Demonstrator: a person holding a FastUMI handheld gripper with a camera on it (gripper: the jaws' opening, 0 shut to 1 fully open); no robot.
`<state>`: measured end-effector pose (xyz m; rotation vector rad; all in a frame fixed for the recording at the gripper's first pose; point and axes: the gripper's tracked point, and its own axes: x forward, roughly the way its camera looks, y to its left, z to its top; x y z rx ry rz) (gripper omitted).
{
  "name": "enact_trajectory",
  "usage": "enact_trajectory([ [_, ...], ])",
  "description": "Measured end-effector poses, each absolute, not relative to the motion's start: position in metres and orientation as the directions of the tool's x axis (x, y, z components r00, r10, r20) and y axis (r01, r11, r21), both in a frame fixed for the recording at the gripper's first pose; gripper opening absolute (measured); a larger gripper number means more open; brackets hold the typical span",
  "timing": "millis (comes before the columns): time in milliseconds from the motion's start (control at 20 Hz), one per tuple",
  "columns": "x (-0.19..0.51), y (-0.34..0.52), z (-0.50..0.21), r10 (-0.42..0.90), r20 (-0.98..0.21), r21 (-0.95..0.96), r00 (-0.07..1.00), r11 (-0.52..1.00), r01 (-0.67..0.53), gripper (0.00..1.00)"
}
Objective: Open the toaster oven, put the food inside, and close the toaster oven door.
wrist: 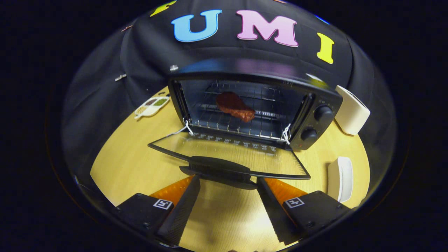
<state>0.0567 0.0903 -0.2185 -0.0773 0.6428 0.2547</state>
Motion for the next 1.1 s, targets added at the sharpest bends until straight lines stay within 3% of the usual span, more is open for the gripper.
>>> enact_trajectory([
  [600,0.135,0.087,-0.12,0.21,-0.433,0.02,0.877,0.975,-0.223,1.0],
  [1100,0.103,0.059,-0.01,0.235,-0.174,0.034,0.956,0.972,-0.233,0.99],
])
